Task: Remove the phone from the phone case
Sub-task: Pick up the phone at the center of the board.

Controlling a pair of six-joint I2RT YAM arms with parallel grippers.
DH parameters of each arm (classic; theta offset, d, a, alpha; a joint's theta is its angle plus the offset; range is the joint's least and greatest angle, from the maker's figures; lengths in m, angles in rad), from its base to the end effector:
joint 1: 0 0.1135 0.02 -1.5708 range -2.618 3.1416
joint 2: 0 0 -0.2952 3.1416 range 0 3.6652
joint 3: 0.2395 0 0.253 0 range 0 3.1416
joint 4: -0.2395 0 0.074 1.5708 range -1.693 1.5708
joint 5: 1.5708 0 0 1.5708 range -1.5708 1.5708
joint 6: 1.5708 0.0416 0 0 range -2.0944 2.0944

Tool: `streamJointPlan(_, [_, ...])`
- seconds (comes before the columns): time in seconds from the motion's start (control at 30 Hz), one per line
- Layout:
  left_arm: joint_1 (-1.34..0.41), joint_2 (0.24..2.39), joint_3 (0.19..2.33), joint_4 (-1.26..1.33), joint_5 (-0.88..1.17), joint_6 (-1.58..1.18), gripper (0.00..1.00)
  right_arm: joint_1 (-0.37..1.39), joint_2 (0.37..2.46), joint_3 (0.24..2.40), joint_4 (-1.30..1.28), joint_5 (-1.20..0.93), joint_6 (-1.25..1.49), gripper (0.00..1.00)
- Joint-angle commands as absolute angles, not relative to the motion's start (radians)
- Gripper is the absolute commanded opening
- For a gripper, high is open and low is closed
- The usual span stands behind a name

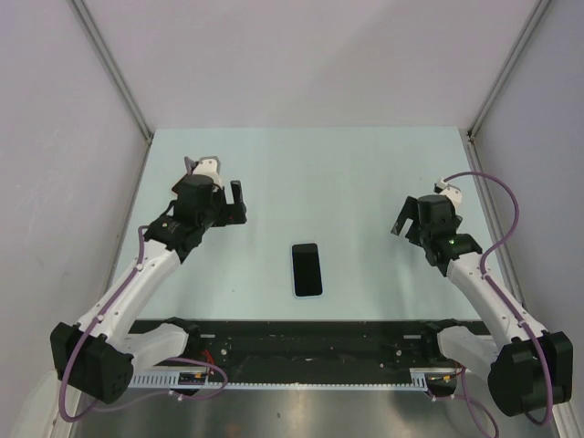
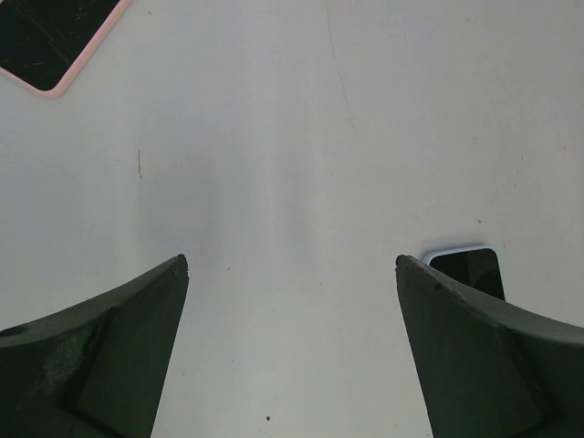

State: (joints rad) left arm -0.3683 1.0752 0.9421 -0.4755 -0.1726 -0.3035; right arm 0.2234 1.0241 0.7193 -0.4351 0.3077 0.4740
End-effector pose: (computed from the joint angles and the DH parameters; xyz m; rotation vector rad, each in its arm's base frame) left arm 0.2130 -0.0745 0.3343 -0.0277 2.1756 -0.1965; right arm 0.2007 0.0327 0.2725 0.4365 2.2263 0.0113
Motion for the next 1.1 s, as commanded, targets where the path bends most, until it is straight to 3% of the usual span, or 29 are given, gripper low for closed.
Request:
streamJointPlan(0.0, [-0.373, 1.075, 0.946, -0.468, -0.204, -0.331, 1.0, 0.227, 0.999, 0.709, -0.436, 0.328, 0.477, 1.0])
streamJointPlan(0.3, [-0.373, 1.078, 0.94, -0.472, -0.21, -0.35, 1.0, 0.245, 0.948, 0.698, -0.442, 0.322, 0.477, 1.0])
streamJointPlan(0.5, [-0.373, 1.075, 0.94, -0.48, -0.215, -0.373, 1.0, 0.504, 0.977, 0.699, -0.336, 0.353, 0.537, 1.0])
streamJointPlan(0.77, [-0.373, 1.091, 0.95, -0.48, -0.173, -0.397, 1.0, 0.915, 1.309, 0.781, -0.239, 0.385, 0.712, 1.0])
streamJointPlan(1.07, [-0.373, 1.086, 0.934, -0.486, -0.19, -0.402, 1.0, 1.012, 1.532, 0.887, -0.232, 0.302, 0.814, 1.0])
